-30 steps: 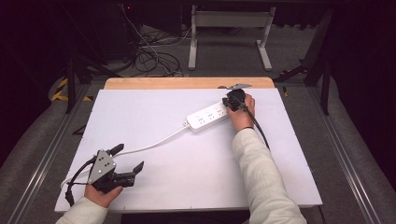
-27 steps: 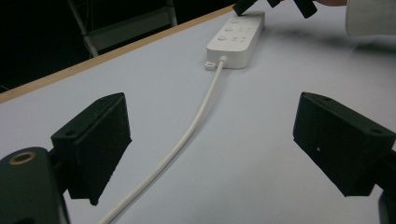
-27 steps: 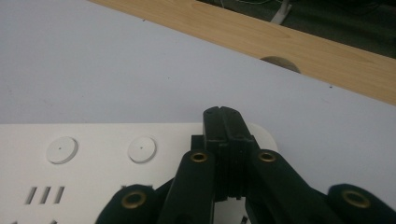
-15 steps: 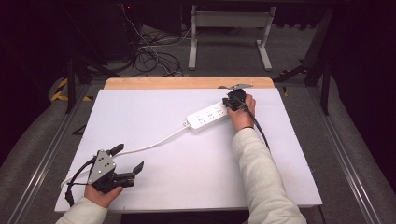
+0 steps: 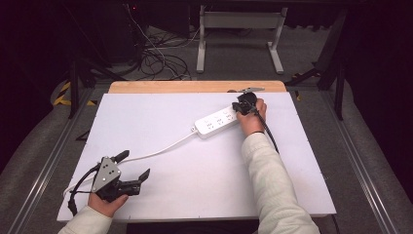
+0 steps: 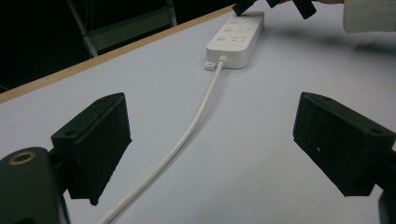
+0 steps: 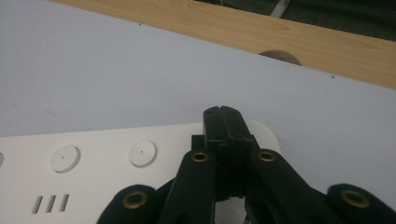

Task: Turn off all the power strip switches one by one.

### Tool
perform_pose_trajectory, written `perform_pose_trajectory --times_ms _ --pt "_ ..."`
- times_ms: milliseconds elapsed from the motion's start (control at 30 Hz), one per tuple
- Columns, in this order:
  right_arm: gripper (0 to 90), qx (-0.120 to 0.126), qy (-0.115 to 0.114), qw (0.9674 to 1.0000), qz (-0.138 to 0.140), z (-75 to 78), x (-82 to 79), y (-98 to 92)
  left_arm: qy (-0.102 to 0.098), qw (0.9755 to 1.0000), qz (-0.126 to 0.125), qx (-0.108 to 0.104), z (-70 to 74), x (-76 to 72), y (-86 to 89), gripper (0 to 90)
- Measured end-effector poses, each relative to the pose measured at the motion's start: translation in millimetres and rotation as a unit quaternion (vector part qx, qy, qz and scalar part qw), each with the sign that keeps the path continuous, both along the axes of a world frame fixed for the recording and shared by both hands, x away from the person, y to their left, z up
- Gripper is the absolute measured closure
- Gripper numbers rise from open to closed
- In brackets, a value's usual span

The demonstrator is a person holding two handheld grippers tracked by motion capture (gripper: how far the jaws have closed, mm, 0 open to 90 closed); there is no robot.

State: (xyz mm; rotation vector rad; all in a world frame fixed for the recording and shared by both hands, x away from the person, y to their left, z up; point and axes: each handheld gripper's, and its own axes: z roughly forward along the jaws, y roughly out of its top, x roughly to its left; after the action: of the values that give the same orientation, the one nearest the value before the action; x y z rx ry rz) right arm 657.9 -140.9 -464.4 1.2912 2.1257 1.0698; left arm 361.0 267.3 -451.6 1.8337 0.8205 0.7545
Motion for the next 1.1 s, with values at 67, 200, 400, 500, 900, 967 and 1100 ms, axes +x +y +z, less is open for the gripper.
perform_pose_trajectory --times_ms 67,200,400,500,900,967,1100 --pt "90.0 -0.002 0.001 1.0000 0.003 -0.4 0.2 0.5 0.002 1.0000 -0.001 -0.001 -0.2 0.0 0.0 11.9" --pt "90.0 0.001 0.004 1.0000 0.001 0.3 0.1 0.0 0.003 1.0000 0.001 -0.004 0.0 -0.7 0.1 11.9" --pt "90.0 0.006 -0.044 0.9989 0.018 18.3 -9.6 -3.3 0.005 1.0000 0.000 -0.004 -0.4 1.1 -0.7 11.9" --pt "90.0 0.025 -0.056 0.9976 0.031 31.2 -17.7 -3.3 0.002 1.0000 0.000 -0.003 0.3 -0.1 -1.0 11.9" --pt "52.7 0.045 -0.089 0.9919 0.078 60.8 -48.4 -0.4 0.003 1.0000 0.000 -0.002 0.4 0.8 -1.7 11.9" --pt "48.4 0.048 -0.090 0.9909 0.088 65.4 -56.3 -1.7 0.002 1.0000 0.000 -0.003 0.5 0.8 -2.1 11.9" --pt "43.2 0.055 -0.100 0.9865 0.117 75.1 -77.1 -5.8 0.003 1.0000 0.000 -0.003 0.7 0.1 -2.5 11.9"
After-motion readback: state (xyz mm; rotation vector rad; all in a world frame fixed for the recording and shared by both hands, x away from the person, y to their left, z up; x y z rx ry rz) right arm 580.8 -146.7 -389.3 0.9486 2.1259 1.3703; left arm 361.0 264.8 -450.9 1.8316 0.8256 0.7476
